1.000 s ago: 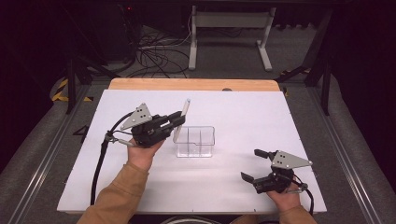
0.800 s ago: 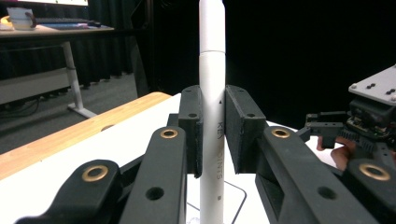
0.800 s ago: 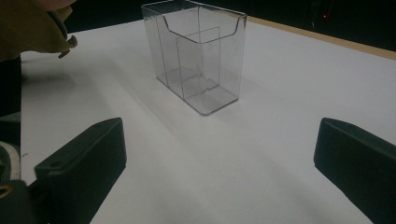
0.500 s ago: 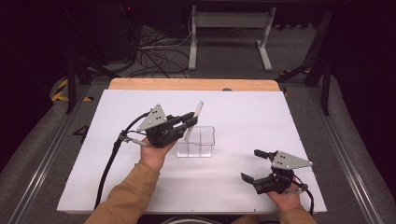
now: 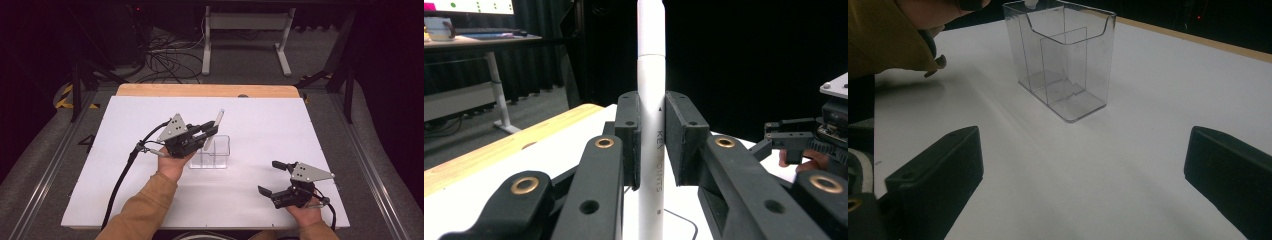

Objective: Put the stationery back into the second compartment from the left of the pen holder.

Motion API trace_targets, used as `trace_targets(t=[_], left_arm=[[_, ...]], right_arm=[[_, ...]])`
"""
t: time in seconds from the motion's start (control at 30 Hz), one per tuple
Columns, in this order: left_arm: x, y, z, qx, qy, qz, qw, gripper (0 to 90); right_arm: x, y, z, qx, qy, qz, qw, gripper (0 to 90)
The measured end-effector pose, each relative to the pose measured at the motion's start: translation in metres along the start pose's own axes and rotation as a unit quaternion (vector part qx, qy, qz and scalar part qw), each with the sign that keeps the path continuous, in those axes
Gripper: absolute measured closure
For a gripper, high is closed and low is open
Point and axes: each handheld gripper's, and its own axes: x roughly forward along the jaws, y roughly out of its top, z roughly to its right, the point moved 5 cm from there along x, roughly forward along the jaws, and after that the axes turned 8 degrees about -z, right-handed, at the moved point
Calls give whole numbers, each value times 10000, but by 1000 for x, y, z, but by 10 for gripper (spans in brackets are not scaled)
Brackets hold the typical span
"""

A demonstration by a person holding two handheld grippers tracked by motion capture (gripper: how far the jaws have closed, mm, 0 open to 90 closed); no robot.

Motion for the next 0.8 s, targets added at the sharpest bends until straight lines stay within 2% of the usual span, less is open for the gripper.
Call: trace_targets(t=[0.37, 0.67, 0.8], left_arm=[[3, -6, -4, -41, 49, -132, 9999, 777], [5, -15, -11, -214, 66, -171, 9996, 775], [5, -18, -11, -193, 44, -315, 9993, 775]], right_arm=[[0, 0, 0, -14, 12, 10, 10000, 29], [0, 0, 0, -12, 9, 6, 10000, 29], [0, 0, 0, -12, 18, 12, 10000, 30]])
